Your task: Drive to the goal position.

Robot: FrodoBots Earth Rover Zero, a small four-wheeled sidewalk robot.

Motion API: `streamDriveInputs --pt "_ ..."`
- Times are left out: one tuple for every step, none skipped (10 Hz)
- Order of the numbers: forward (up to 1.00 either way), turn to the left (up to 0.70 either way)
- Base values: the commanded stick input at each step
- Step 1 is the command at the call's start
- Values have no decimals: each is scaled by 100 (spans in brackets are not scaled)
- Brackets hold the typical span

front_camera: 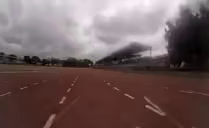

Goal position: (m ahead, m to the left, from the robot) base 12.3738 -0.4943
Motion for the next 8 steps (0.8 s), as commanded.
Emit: streamDriveInputs --pt "70 0" --pt "70 0" --pt "70 -35" --pt "70 -35" --pt "70 -35" --pt "70 -27" --pt "70 -6" --pt "70 0"
